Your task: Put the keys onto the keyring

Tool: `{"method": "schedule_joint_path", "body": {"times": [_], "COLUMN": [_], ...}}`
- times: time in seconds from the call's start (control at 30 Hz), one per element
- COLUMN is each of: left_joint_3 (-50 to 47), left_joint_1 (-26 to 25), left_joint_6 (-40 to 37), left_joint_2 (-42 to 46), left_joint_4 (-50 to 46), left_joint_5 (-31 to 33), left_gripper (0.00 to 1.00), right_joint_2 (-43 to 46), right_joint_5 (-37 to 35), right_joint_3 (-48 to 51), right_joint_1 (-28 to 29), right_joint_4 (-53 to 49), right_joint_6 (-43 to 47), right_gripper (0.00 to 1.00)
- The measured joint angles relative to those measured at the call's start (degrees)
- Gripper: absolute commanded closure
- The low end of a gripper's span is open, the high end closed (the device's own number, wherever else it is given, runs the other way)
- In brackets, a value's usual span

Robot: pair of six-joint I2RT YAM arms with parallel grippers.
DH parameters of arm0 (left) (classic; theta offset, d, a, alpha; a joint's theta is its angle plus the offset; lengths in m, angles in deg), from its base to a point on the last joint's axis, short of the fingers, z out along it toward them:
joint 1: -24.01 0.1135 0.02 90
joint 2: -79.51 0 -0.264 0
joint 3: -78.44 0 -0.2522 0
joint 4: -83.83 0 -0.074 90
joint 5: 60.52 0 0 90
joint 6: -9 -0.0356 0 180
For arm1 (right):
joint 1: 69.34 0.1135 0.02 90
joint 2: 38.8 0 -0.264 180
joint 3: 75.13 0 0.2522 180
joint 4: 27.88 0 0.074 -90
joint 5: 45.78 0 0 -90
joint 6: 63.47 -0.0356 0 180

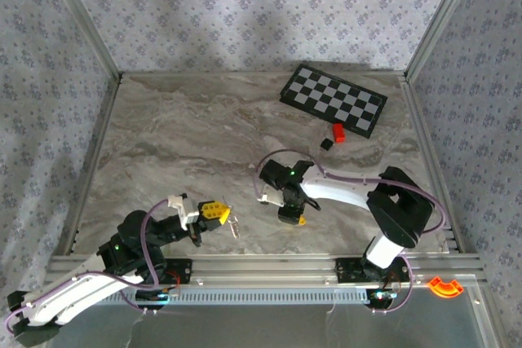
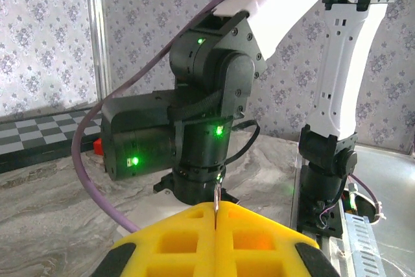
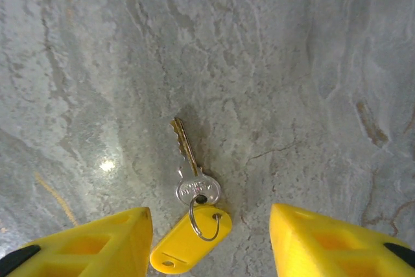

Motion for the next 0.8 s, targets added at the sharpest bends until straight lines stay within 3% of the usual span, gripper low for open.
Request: {"method": "schedule_joint_path", "body": {"times": [0.37,0.8], "left_joint_3": [-0.09,-0.09], "left_joint_1": [0.0,0.0], "left_joint_6": [0.0,0.0], "left_joint_2": [1.57,1.86], "left_joint_4": [-0.68,-0.87], "left_joint_5": [0.0,0.22], "left_gripper": [1.0,1.0], "right_joint_2": [-2.69,-3.19], "right_joint_5": [-2.95,-4.48], "right_joint_3": [-0.42,-2.21], "right_joint_1": [0.04,0.33], "right_joint_4": [-0.04,-1.2], "right_joint_6": [1.07,1.05], "right_gripper": [0.7,1.0]}}
